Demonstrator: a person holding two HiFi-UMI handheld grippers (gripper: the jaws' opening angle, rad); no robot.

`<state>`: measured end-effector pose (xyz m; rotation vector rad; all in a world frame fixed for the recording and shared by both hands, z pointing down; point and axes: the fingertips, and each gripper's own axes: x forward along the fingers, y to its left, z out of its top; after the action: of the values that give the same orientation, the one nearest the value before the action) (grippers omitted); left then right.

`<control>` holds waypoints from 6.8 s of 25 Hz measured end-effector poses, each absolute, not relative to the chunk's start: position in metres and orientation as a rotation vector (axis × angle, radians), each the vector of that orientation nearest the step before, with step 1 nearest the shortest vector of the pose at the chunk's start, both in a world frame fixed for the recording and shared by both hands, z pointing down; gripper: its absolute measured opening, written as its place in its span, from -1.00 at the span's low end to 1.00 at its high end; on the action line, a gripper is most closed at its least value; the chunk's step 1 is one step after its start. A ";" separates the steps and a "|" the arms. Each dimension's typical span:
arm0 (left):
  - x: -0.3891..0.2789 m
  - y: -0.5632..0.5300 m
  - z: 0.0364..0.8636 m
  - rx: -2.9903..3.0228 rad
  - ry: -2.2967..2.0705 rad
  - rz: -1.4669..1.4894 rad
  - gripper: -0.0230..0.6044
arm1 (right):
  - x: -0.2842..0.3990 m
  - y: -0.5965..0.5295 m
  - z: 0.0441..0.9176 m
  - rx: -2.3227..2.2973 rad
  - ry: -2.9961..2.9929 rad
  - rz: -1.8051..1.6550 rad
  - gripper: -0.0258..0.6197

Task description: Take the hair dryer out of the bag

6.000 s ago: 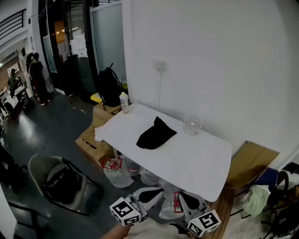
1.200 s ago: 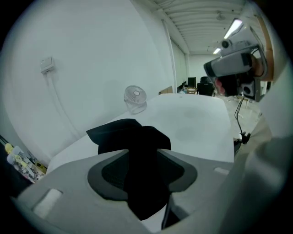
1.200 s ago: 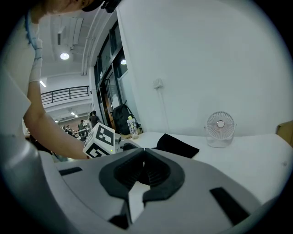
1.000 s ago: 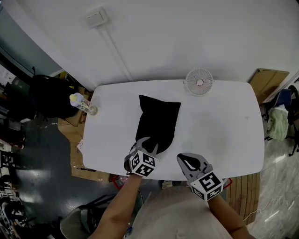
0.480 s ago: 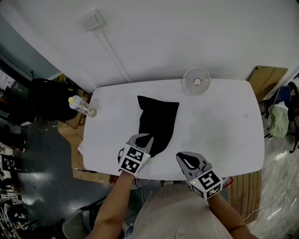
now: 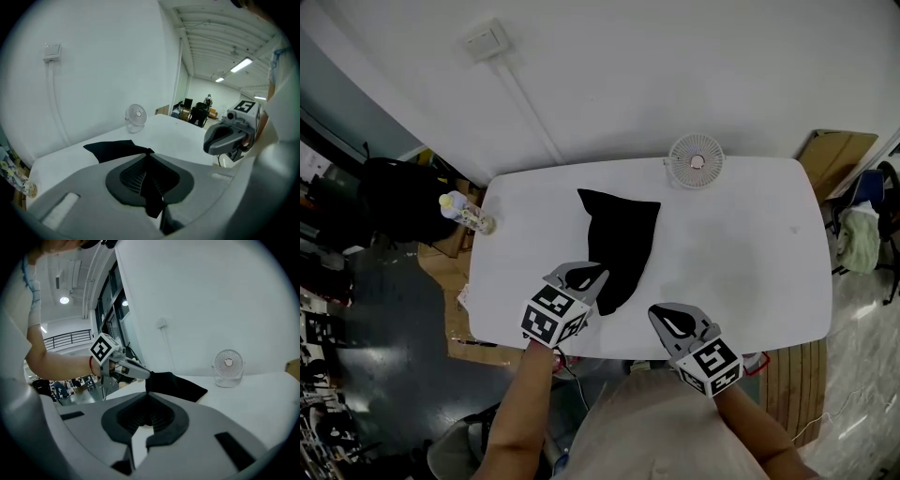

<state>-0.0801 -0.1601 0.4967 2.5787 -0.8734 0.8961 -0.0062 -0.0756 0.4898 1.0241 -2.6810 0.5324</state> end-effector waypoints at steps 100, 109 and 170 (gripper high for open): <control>-0.031 -0.131 0.622 2.245 -0.581 0.837 -0.84 | -0.004 -0.078 0.637 0.983 -2.221 0.604 -0.53; -0.031 -0.131 0.622 2.255 -0.571 0.853 -0.84 | -0.010 -0.084 0.653 0.852 -2.081 0.336 -0.50; -0.021 -0.130 0.595 2.347 -0.553 0.971 -0.84 | 0.023 -0.041 0.607 0.832 -2.198 0.793 -0.32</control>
<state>-0.0207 -0.1296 0.5952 2.3467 -0.5532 0.9706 0.0233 -0.0406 0.6069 0.8324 -2.1976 0.7932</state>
